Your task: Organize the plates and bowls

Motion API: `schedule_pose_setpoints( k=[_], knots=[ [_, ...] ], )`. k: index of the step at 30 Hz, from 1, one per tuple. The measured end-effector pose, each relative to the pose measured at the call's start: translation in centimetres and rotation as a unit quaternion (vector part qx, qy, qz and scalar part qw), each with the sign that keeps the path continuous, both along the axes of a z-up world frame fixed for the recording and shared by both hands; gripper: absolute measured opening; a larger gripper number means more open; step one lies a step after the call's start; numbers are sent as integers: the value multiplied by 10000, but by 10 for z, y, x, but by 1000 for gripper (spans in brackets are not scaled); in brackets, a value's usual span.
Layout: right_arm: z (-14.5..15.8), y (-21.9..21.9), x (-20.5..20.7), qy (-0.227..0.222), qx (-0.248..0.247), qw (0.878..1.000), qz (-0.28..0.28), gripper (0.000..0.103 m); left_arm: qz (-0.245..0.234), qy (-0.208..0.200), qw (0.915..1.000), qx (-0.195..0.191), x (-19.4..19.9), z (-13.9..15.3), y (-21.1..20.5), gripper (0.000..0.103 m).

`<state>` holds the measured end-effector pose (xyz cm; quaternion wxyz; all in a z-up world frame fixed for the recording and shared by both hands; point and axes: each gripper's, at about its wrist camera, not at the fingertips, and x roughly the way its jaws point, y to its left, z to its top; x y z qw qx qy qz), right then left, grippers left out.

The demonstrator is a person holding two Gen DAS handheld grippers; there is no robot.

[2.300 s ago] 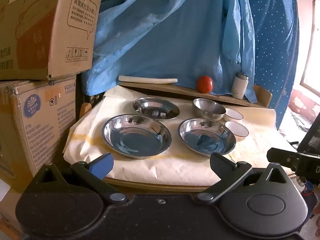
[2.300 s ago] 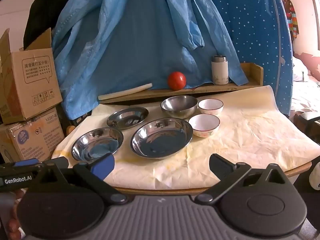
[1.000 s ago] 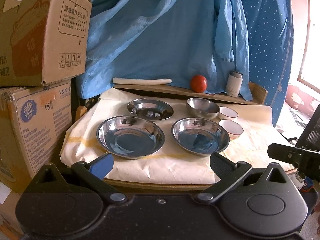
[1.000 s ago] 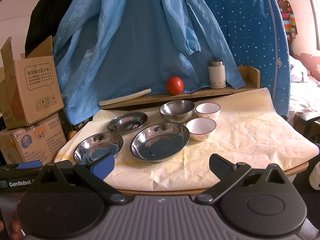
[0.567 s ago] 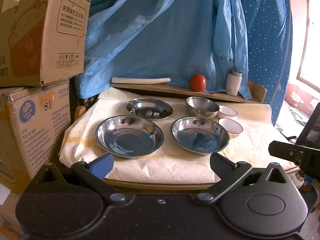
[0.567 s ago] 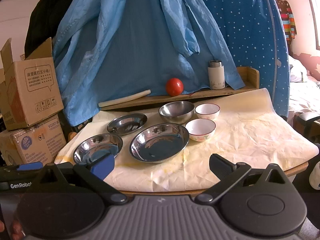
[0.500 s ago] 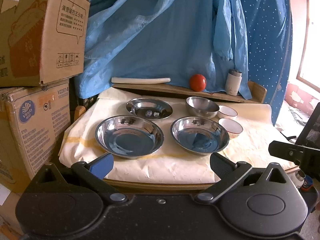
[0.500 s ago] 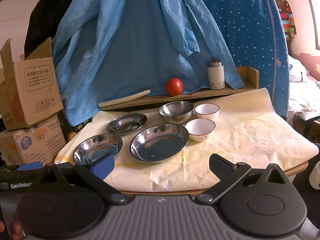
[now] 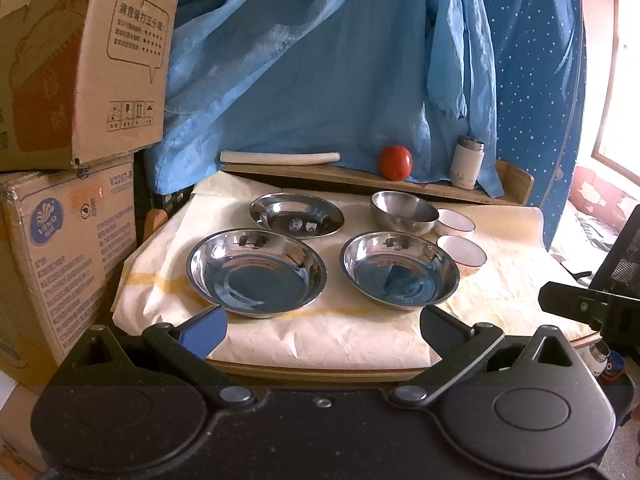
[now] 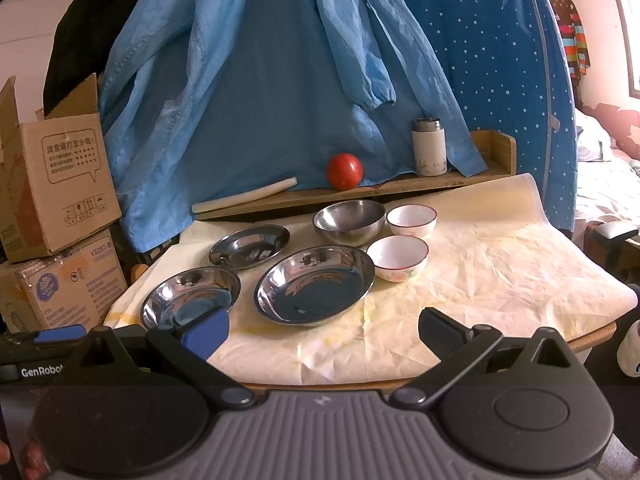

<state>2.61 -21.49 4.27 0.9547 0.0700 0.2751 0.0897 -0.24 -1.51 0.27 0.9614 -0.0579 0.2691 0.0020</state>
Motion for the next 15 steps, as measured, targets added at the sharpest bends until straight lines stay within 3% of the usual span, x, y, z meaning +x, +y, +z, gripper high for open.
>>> schedule_pose_setpoints(
  k=[15],
  knots=[
    [-5, 1, 9, 107, -10, 9999, 3, 103, -16, 119, 9999, -28, 14, -6, 0, 102]
  ],
)
